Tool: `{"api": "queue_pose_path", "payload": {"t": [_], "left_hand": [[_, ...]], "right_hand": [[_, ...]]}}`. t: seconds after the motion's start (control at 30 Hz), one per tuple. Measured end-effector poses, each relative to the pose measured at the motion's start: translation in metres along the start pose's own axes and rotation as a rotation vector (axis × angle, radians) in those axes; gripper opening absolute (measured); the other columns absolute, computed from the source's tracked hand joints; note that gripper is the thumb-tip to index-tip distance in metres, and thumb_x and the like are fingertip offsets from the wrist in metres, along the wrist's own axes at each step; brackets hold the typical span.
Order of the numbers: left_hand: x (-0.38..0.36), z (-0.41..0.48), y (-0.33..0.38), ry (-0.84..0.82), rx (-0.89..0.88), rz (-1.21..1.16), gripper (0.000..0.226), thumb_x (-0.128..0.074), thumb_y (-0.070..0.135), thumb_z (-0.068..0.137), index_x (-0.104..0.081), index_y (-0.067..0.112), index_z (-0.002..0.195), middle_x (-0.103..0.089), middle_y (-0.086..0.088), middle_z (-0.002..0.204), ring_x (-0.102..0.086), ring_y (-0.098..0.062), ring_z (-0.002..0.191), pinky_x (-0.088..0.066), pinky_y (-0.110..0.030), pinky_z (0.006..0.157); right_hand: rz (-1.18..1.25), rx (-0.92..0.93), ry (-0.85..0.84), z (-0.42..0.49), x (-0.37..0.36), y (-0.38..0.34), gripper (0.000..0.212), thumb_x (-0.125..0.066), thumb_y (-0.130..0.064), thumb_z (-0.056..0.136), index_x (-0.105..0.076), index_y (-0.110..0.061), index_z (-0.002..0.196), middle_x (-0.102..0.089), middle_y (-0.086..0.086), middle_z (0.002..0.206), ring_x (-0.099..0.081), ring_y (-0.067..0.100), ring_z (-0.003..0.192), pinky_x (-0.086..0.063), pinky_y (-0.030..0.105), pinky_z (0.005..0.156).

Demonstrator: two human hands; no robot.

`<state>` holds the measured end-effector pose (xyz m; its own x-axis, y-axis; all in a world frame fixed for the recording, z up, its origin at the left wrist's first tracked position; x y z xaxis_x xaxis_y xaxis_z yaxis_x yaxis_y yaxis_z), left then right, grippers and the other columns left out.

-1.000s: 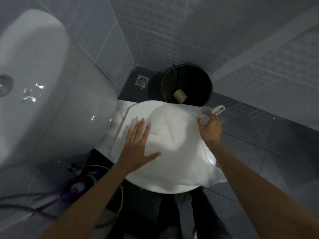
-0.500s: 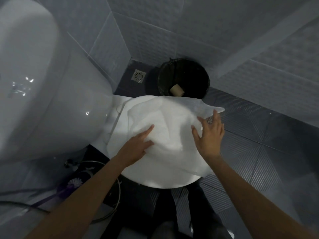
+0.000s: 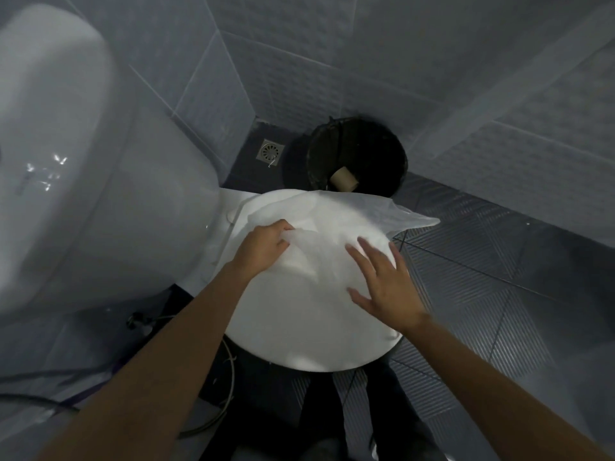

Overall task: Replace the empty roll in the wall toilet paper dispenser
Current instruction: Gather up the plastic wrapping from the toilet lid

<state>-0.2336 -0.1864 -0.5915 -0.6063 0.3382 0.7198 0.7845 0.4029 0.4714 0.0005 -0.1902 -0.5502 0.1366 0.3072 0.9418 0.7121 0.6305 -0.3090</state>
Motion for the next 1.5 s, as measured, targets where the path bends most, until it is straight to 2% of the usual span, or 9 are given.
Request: {"api": "queue_pose_path", "payload": {"t": [0.1, 0.33, 0.47, 0.63, 0.73, 0.93, 1.17, 1.33, 1.5], "left_hand": [[-0.008, 0.01, -0.001, -0.072, 0.044, 0.039, 0.027, -0.055, 0.029, 0.093, -0.058, 0.014, 0.115, -0.066, -0.011, 0.112, -0.061, -0.031, 0.102, -0.046, -0.035, 0.09], [-0.008, 0.015, 0.015, -0.03, -0.129, 0.371, 0.027, -0.056, 0.033, 0.09, -0.057, 0.012, 0.107, -0.065, -0.007, 0.102, -0.062, -0.029, 0.095, -0.049, -0.036, 0.074], [-0.001, 0.005, 0.028, 0.245, -0.35, 0.608, 0.059, -0.082, 0.038, 0.066, -0.06, 0.02, 0.118, -0.061, -0.01, 0.116, -0.061, -0.031, 0.104, -0.052, -0.042, 0.083], [-0.002, 0.009, 0.015, 0.081, -0.177, 0.389, 0.108, -0.075, 0.047, 0.073, -0.003, 0.033, 0.152, 0.002, -0.009, 0.162, -0.013, -0.033, 0.148, -0.025, -0.053, 0.113], [-0.004, 0.01, 0.018, 0.019, -0.168, 0.301, 0.105, -0.072, 0.036, 0.08, 0.006, 0.035, 0.151, -0.018, -0.005, 0.159, -0.031, -0.027, 0.142, -0.035, -0.045, 0.11], [-0.013, 0.008, 0.02, 0.059, -0.305, 0.505, 0.078, -0.055, 0.012, 0.088, -0.017, 0.041, 0.149, -0.055, -0.009, 0.104, -0.06, -0.027, 0.09, -0.052, -0.037, 0.075], [-0.029, -0.011, 0.02, 0.374, -0.54, 0.667, 0.054, -0.054, 0.003, 0.077, -0.062, 0.022, 0.127, -0.06, -0.014, 0.088, -0.059, -0.028, 0.069, -0.052, -0.032, 0.048], [-0.046, -0.031, 0.014, 0.224, -0.375, 0.604, 0.065, -0.036, 0.052, 0.09, -0.047, 0.009, 0.138, -0.058, -0.017, 0.121, -0.057, -0.036, 0.098, -0.05, -0.042, 0.078], [-0.054, -0.034, 0.008, 0.165, -0.307, 0.664, 0.098, -0.04, 0.081, 0.071, -0.046, 0.008, 0.137, -0.056, -0.013, 0.13, -0.057, -0.033, 0.105, -0.047, -0.043, 0.082]], "right_hand": [[-0.129, 0.093, 0.125, 0.012, 0.007, -0.011, 0.074, -0.058, -0.044, 0.086, -0.024, -0.025, 0.149, -0.029, 0.018, 0.154, -0.033, 0.033, 0.14, -0.018, 0.055, 0.114], [-0.099, -0.225, -0.252, 0.062, -0.029, 0.032, 0.126, -0.073, -0.065, 0.062, 0.012, -0.034, 0.15, 0.013, 0.015, 0.159, 0.0, 0.038, 0.147, -0.004, 0.061, 0.116], [0.059, -0.343, -0.309, 0.079, -0.03, 0.05, 0.123, -0.074, -0.057, 0.066, 0.011, -0.029, 0.15, -0.025, 0.015, 0.151, -0.028, 0.035, 0.138, -0.023, 0.05, 0.111], [-0.006, -0.32, -0.239, 0.09, -0.02, 0.058, 0.091, -0.061, -0.047, 0.085, -0.007, -0.019, 0.153, -0.044, 0.013, 0.141, -0.047, 0.031, 0.125, -0.027, 0.041, 0.106], [-0.012, -0.217, -0.232, 0.091, -0.025, 0.052, 0.067, -0.053, -0.033, 0.092, -0.023, -0.017, 0.15, -0.052, 0.011, 0.138, -0.055, 0.029, 0.118, -0.027, 0.037, 0.1], [-0.064, -0.128, 0.018, 0.08, -0.022, 0.042, 0.034, -0.077, -0.003, 0.057, -0.068, -0.004, 0.09, -0.066, 0.014, 0.083, -0.066, 0.032, 0.076, -0.045, 0.04, 0.076], [-0.101, -0.136, 0.066, 0.068, -0.025, 0.04, 0.056, -0.079, 0.005, 0.056, -0.05, -0.008, 0.103, -0.061, 0.013, 0.083, -0.062, 0.029, 0.066, -0.051, 0.034, 0.056], [-0.044, -0.048, -0.079, 0.052, -0.035, 0.043, 0.07, -0.06, -0.02, 0.084, -0.03, -0.02, 0.146, -0.041, 0.025, 0.142, -0.05, 0.04, 0.121, -0.044, 0.05, 0.098], [-0.099, -0.047, -0.233, 0.03, -0.051, 0.049, 0.084, -0.04, -0.068, 0.083, -0.029, -0.016, 0.148, -0.02, 0.018, 0.157, -0.021, 0.035, 0.144, -0.019, 0.051, 0.116]]}}
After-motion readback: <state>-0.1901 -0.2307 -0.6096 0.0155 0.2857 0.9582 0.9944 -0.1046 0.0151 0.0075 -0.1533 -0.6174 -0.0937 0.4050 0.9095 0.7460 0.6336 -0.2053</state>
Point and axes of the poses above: each hand's wrist, its own z-axis towards the middle knuckle, its own x-axis out of the back of the hand, y = z × x, the point moved 7 cm from there along z, towards the middle knuckle
